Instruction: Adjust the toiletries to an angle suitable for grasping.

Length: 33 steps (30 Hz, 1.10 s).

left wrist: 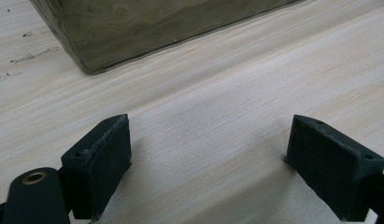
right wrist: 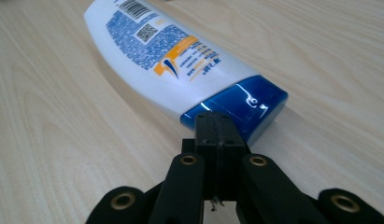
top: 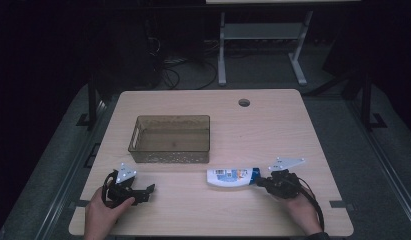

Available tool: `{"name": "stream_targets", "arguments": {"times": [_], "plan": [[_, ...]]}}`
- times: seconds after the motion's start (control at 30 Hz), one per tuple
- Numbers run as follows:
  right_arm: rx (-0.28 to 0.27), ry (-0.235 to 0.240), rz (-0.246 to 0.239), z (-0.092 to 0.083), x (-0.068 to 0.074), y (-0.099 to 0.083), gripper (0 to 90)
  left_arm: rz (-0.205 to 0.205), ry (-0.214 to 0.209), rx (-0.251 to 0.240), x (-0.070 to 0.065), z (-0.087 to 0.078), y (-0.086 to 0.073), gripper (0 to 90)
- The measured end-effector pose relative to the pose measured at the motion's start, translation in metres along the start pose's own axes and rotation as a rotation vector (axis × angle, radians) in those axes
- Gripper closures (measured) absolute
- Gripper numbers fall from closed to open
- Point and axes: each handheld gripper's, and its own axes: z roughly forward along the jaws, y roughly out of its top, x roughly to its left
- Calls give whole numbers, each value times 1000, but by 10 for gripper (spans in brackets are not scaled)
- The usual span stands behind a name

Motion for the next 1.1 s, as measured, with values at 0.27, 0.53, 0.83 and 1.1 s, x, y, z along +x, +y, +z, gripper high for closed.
{"name": "stream_targets", "arguments": {"times": [0.27,0.53,0.83,1.1], "plan": [[-6,-20,18,3,-11,5,895,3,-1,3,0,0,0,128],[0,-33,29,9,-19,7,895,4,-1,2,0,0,0,128],[-6,29,67,3,-16,15,894,1,-2,0,0,0,0,128],[-32,64,58,4,-5,36,894,0,-1,0,0,0,0,128]]}}
